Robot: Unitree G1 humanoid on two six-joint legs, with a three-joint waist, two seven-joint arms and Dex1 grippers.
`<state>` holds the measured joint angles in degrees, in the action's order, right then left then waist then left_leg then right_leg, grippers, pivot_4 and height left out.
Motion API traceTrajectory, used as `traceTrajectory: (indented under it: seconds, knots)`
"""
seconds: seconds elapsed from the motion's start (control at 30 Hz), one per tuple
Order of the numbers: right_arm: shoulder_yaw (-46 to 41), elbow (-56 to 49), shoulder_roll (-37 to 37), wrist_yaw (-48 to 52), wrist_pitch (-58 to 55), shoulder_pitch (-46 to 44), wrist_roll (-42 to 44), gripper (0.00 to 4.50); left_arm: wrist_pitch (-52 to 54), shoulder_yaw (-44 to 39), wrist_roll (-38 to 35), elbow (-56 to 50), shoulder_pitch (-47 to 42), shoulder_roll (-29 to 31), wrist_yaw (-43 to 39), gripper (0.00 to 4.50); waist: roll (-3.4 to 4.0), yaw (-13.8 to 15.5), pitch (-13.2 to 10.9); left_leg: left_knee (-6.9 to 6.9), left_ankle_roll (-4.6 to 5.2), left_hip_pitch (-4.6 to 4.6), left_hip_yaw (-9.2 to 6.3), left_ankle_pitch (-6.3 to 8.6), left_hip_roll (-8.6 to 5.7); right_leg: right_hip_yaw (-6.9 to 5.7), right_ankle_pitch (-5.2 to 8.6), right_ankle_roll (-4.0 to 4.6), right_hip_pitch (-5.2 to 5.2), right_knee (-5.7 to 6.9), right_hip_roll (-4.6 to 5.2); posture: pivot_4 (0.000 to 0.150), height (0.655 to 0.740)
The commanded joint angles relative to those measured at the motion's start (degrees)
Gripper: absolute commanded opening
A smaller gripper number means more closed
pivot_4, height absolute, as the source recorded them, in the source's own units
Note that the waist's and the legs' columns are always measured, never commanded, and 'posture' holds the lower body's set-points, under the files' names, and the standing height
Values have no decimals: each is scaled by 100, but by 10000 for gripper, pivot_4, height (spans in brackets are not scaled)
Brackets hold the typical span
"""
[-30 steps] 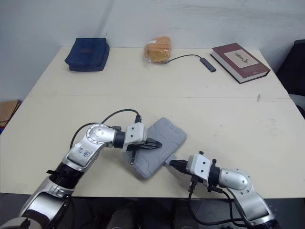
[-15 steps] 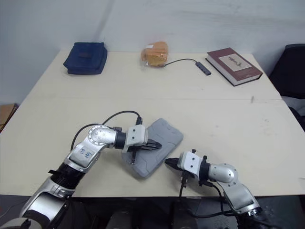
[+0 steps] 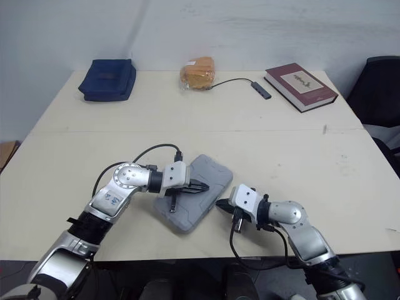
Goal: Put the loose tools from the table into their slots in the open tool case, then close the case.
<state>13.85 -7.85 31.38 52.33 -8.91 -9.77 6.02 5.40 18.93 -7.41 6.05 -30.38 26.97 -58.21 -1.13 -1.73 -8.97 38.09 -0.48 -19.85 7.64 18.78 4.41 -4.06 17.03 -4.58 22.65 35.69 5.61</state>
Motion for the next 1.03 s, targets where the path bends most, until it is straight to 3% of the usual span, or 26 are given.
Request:
traceTrajectory:
  seconds: [0.03,0.13,0.3,0.37,0.47,0.6,0.67,0.7,0.83,1.03]
  knots:
    - [-129,-605,90,228,189,77,333,0,544,-339,-241,59,247,100,41,338,12,-1,-8,0,-1,-10,0,0,3,0,0,1,10,1,-3,1500,7400]
    - [-334,-852,272,327,70,213,512,0,293,-655,-456,-95,290,274,-224,338,13,3,-9,0,-10,-41,0,-6,-1,1,1,1,55,19,-12,1500,7400]
    - [-1701,-770,1125,1009,396,705,1400,0,-109,-2072,-1244,-167,630,926,-411,338,10,15,-93,-2,-14,-73,8,-10,-29,3,1,1,95,25,-18,1500,7400]
    - [-2129,-599,1406,1349,669,921,1606,0,-162,-2486,-1257,-160,1090,1329,-481,5501,9,17,-101,-3,-8,-84,4,-7,-24,-2,0,-1,100,17,-16,1500,7400]
    - [-2684,-367,1618,1738,1117,1037,1894,9482,-121,-3316,-1287,-256,1910,1718,-166,17248,21,5,-114,-16,-2,-84,12,1,-22,1,2,-3,100,-5,-15,1500,7400]
    - [-2928,10,1659,1731,1324,809,1891,30898,-880,-3768,-781,-356,2508,1856,325,37535,-2,27,-149,-13,1,-90,17,4,-8,2,1,-9,104,-8,-8,1500,7400]
    - [-2960,546,1787,1658,1501,376,1651,39900,-292,-4147,-923,-661,2866,1790,759,44964,-4,35,-155,-12,1,-91,12,6,-15,-1,-1,-12,103,-9,0,1500,7400]
    - [-2996,796,1836,1603,1566,147,1580,44666,-61,-4328,-1011,-801,3036,1751,936,45000,-3,22,-164,-11,1,-91,13,6,-16,0,-2,-13,102,-9,11,1500,7400]
    - [-3086,1569,2129,1722,1814,-429,1496,44666,-40,-4664,-995,-1015,3593,1690,1154,45000,6,11,-176,-17,7,-90,23,6,-23,15,-6,-16,111,-9,34,1500,7400]
    - [-2835,2120,2067,1775,2143,-925,1354,44666,490,-4757,-1367,-1126,3318,1638,1396,45000,6,27,-176,-15,-14,-112,20,5,-2,0,0,-5,129,-6,9,1500,7400]
